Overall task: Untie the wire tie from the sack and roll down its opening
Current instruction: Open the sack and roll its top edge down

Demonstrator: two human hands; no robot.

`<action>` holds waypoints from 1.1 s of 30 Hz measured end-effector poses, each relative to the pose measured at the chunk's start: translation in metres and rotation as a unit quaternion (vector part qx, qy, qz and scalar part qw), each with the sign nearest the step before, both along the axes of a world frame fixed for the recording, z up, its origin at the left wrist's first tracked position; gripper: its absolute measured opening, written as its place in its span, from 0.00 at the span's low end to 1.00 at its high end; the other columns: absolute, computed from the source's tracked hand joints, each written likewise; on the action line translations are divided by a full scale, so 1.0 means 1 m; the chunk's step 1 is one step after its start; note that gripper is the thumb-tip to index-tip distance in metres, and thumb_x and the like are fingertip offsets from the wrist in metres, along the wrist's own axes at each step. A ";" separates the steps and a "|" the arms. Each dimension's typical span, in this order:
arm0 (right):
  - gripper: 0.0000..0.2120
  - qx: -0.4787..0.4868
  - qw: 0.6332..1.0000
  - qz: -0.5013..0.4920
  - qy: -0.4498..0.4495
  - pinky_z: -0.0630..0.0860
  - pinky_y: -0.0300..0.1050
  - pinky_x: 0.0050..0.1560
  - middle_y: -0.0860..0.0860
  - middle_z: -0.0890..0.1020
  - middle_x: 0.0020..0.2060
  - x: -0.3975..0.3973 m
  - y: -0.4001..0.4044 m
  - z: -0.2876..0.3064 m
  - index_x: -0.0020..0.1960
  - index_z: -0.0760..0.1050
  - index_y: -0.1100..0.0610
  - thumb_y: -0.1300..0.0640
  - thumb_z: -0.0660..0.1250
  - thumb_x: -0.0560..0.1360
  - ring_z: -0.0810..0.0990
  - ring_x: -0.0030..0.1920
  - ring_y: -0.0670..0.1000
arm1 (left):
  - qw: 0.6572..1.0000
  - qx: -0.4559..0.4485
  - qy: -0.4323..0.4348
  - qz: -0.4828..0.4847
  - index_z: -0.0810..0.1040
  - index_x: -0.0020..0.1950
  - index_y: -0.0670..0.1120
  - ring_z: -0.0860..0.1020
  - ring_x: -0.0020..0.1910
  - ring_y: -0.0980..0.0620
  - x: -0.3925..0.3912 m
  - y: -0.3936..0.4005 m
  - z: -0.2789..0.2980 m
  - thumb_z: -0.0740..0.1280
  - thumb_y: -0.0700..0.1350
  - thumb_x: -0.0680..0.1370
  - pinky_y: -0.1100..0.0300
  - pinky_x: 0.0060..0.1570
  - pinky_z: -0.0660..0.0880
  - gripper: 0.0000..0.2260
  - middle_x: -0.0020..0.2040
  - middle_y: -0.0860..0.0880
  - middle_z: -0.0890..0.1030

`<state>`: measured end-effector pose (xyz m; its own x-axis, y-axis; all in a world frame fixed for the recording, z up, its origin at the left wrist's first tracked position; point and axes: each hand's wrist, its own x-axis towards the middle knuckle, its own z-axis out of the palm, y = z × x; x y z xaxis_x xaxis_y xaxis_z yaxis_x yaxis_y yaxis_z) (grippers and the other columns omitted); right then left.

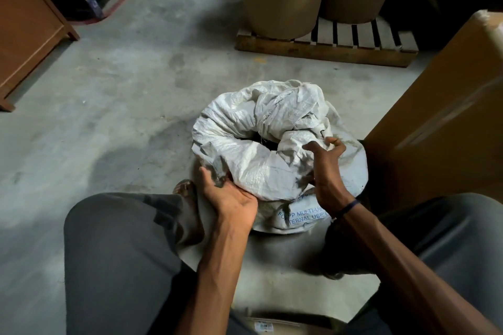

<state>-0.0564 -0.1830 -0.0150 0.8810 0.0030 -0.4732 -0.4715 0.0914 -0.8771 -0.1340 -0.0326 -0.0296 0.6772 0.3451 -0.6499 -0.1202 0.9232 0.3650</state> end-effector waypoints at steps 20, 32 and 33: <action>0.56 0.197 0.964 -0.176 0.026 0.75 0.68 0.70 0.64 0.79 0.68 0.025 0.000 -0.071 0.72 0.68 0.64 0.39 0.85 0.53 0.81 0.67 0.65 | 0.966 0.109 0.093 -0.214 0.77 0.67 0.46 0.73 0.71 0.37 -0.012 -0.007 -0.001 0.57 0.74 0.76 0.39 0.65 0.69 0.36 0.71 0.37 0.76; 0.31 0.136 0.978 -0.144 -0.062 0.73 0.57 0.72 0.62 0.81 0.64 -0.007 0.017 -0.026 0.62 0.77 0.62 0.38 0.71 0.71 0.77 0.70 0.59 | 0.980 0.001 0.086 -0.181 0.72 0.76 0.51 0.55 0.82 0.32 0.003 0.009 0.031 0.57 0.76 0.73 0.23 0.72 0.40 0.40 0.83 0.35 0.57; 0.30 0.131 0.980 -0.140 -0.057 0.71 0.59 0.73 0.59 0.82 0.65 -0.010 0.018 -0.025 0.63 0.79 0.59 0.38 0.70 0.71 0.78 0.71 0.58 | 0.982 -0.018 0.080 -0.169 0.73 0.74 0.48 0.58 0.81 0.33 0.007 0.007 0.024 0.58 0.75 0.73 0.24 0.73 0.43 0.41 0.81 0.36 0.62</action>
<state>-0.0669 -0.1650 -0.0400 0.9115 -0.1380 -0.3874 -0.2963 0.4328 -0.8514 -0.1267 -0.0252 -0.0056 0.6375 0.0926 -0.7649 0.2511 0.9136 0.3198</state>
